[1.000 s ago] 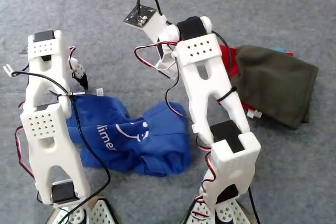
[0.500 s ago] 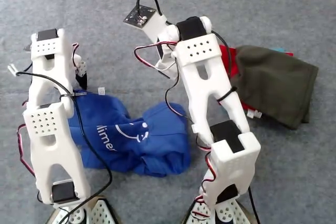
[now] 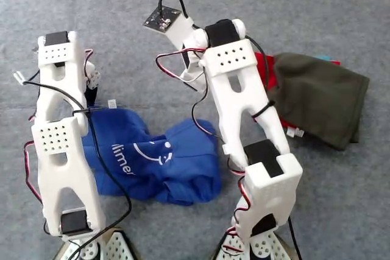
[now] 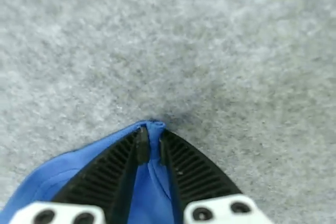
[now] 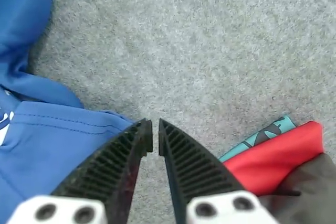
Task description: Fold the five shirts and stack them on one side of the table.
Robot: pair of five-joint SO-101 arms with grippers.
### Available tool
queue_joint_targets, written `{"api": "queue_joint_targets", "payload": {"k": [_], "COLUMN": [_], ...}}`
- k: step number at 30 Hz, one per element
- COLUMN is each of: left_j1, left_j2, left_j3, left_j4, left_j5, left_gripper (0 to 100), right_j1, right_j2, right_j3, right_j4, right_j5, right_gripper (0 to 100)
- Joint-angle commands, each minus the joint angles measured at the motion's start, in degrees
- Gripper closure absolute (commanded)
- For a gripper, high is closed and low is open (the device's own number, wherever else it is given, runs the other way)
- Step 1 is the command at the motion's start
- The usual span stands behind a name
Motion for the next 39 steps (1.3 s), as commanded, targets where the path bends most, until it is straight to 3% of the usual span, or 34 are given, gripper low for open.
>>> {"api": "queue_joint_targets", "payload": {"k": [1,9,13,20,24,28,31,39], "left_j1": [-0.22,-4.62,-9.71,-16.22,-16.48,-17.45,-19.47,-22.02], "left_j2": [-0.97,-1.93,-1.49,8.09,17.85,19.16,21.1,22.07], "left_j3": [-12.26,-43.65,-42.68,-40.31,-41.98,-42.24,-42.07,-42.51], "left_j4": [0.88,0.7,-1.32,-5.54,-6.77,-9.41,-14.07,-16.18], "left_j5": [-3.16,-6.24,-4.22,1.23,2.02,1.76,1.76,1.67], "left_gripper": [97,97,97,97,97,97,97,97], "right_j1": [1.49,5.71,5.98,2.37,-3.08,-4.57,-4.4,-4.66], "right_j2": [-0.31,-0.31,-0.13,7.34,13.85,20.79,25.63,37.93], "right_j3": [-2.07,-4.53,-4.0,-4.53,-6.9,-10.77,-13.85,-23.78], "right_j4": [-0.62,-4.04,-6.68,-12.84,-13.1,-13.1,-12.04,-2.2], "right_j5": [0.44,0.0,-0.18,-6.95,-12.92,-15.3,-15.3,-15.21], "right_gripper": [96.6,96.6,96.6,96.2,82.5,67.5,67.0,67.0]}}
